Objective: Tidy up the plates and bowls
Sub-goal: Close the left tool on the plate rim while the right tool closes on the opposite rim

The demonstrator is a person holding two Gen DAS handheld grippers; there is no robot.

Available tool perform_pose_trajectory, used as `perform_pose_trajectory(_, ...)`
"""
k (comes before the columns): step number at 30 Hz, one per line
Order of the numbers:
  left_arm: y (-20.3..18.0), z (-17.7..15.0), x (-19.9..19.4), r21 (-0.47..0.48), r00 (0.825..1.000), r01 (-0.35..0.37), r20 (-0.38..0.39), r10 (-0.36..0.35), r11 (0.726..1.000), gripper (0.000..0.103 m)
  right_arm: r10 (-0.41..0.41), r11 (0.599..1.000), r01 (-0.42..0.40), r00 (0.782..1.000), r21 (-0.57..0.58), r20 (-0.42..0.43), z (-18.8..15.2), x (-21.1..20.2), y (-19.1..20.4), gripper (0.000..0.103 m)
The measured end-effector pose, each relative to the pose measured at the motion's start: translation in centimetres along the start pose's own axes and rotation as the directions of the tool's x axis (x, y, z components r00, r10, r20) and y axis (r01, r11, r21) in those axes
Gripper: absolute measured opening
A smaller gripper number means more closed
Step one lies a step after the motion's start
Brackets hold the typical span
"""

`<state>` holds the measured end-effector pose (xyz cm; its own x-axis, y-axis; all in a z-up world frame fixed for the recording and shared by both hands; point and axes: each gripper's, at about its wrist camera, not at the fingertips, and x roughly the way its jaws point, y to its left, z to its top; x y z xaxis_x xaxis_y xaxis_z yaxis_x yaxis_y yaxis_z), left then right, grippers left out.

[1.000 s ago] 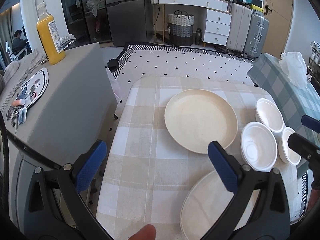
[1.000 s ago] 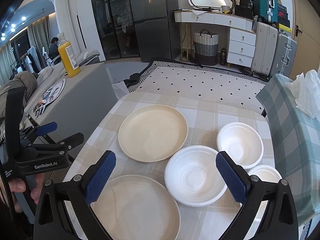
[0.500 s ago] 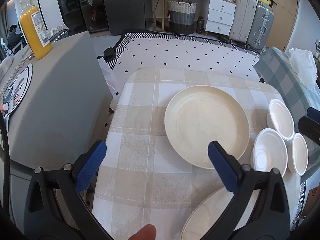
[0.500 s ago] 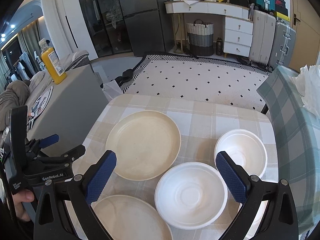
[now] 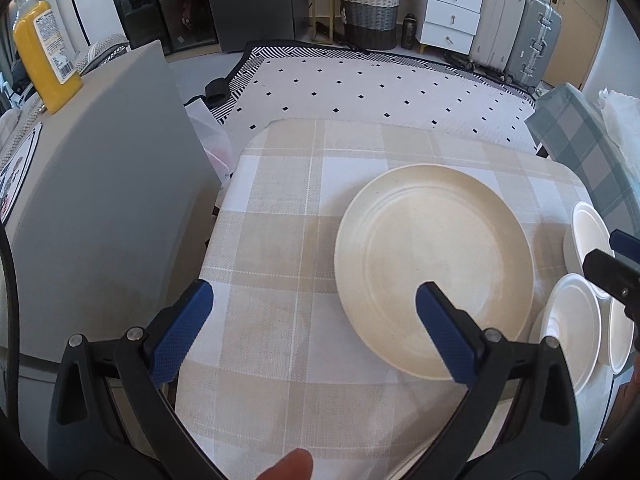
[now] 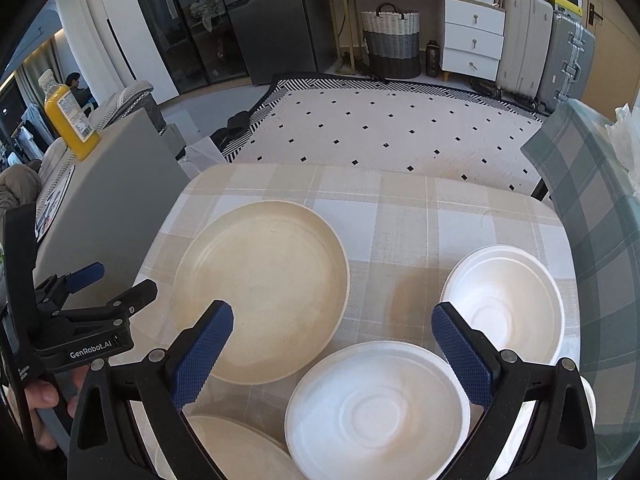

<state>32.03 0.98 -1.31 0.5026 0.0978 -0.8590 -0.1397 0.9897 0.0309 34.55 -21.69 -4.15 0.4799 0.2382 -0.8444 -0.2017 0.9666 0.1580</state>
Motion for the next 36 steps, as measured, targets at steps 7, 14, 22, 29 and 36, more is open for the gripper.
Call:
perform_pose_trajectory(7,-0.3,0.3,2.8,0.004,1.000,-0.007,-0.030,0.007,1.000,0.101,-0.006,1.000,0.006,0.999,0.002,-0.033,1.0,3.1,-0.1,0.101)
perform_pose_trajectory(14,-0.3,0.1,5.1,-0.001,0.998,-0.003,-0.065,0.003,1.000,0.101,-0.012,1.000,0.012,0.997,-0.002,-0.070,1.2,5.7,0.1,0.098)
perform_pose_trajectory(22,-0.1,-0.5,7.1,-0.001,0.995,-0.008,-0.098,0.008,1.000,0.101,-0.023,1.000,0.024,0.994,0.008,-0.108,1.0,7.9,-0.3,0.090)
perform_pose_trajectory(29,0.4,-0.6,8.4,-0.021,0.993,-0.014,-0.118,0.011,1.000,0.097,-0.029,0.999,0.031,0.989,0.013,-0.143,0.5,9.6,-0.6,0.074)
perform_pose_trajectory(36,0.4,-0.7,9.0,-0.023,0.992,-0.016,-0.125,0.013,1.000,0.080,-0.031,0.999,0.035,0.986,0.022,-0.165,0.1,10.6,-1.0,0.060)
